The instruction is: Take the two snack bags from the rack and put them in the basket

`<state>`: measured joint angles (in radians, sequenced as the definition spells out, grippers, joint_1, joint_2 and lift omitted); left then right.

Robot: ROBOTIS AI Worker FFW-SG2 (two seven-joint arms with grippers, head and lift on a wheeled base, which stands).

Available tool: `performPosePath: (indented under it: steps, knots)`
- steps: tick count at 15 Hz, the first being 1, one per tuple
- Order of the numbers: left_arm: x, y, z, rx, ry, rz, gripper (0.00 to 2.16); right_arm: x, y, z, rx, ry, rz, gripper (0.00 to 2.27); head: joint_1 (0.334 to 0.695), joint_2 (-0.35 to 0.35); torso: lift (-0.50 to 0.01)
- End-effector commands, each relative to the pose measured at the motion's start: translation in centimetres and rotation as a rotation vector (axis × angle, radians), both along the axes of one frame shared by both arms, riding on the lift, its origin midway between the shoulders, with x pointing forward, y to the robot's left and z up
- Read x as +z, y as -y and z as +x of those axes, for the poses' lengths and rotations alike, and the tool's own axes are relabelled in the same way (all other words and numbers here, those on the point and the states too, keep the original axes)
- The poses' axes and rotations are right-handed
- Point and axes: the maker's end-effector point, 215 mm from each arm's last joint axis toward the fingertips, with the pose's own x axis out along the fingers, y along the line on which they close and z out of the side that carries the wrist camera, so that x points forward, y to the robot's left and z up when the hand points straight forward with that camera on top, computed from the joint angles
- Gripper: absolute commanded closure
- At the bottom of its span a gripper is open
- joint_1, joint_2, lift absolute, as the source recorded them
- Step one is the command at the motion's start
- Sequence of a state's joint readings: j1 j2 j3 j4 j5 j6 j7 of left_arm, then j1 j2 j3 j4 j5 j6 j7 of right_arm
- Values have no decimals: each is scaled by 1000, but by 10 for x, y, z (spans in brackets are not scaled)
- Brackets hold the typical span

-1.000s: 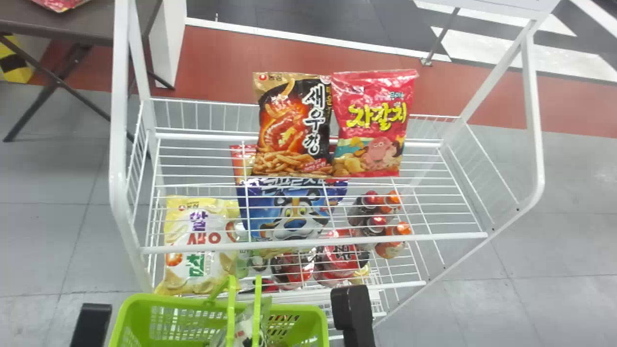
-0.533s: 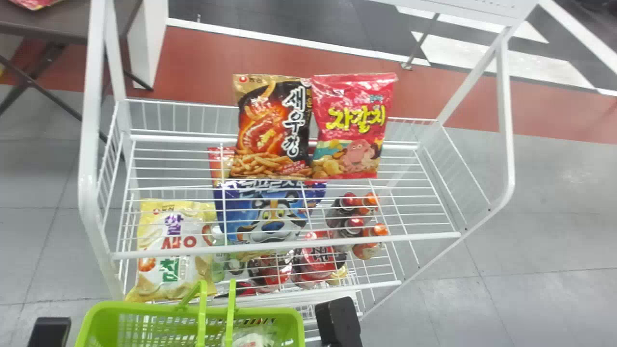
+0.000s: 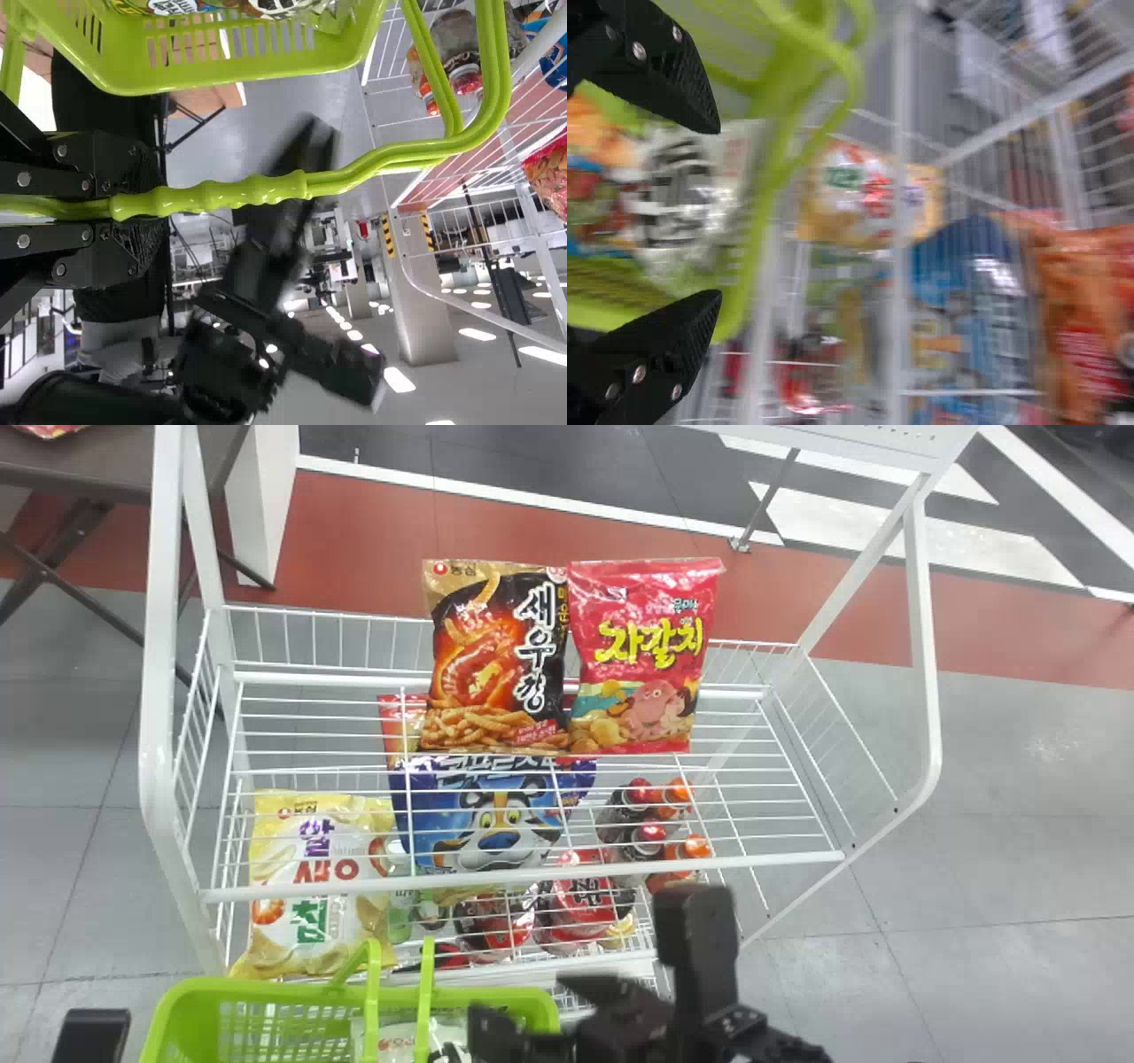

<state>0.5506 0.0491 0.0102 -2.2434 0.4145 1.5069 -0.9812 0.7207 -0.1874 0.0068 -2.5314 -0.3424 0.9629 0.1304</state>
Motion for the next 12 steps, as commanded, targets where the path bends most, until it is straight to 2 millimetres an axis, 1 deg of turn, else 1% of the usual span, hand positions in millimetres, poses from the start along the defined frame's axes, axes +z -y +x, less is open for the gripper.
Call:
performPosePath:
  steps: [1, 2, 3, 5, 6, 8, 9, 11, 12]
  knots:
    - [-1, -1, -1, 10, 4, 1, 1882, 71, 1, 41, -38, 319, 14, 63, 695, -350, -11]
    - [-1, -1, -1, 12, 3, 0, 1882, 88, -1, 45, -43, 391, 18, 66, 695, -350, -11]
    - [-2, 0, -1, 16, 6, -1, 1882, 95, -5, 42, -46, 434, 22, 83, 695, -344, -11]
    - [-4, 0, 1, 20, 8, 7, 1882, 124, 0, 29, -98, 587, 12, 90, 695, -332, -11]
    - [-5, -1, 5, 26, 16, 7, 1882, 129, 3, 16, -122, 626, 10, 93, 695, -338, -11]
    - [-9, -5, 10, 35, 6, 2, 1882, 132, 13, -10, -167, 661, 22, 93, 695, -350, -11]
    - [-10, -7, 12, 40, 0, -3, 1882, 126, 18, -21, -182, 647, 18, 93, 695, -350, -11]
    - [-12, -10, 15, 49, -8, -9, 1882, 117, 29, -32, -208, 628, 1, 97, 695, -350, -11]
    - [-11, -13, 16, 54, -9, -15, 1882, 118, 33, -36, -217, 632, 2, 97, 695, -350, -11]
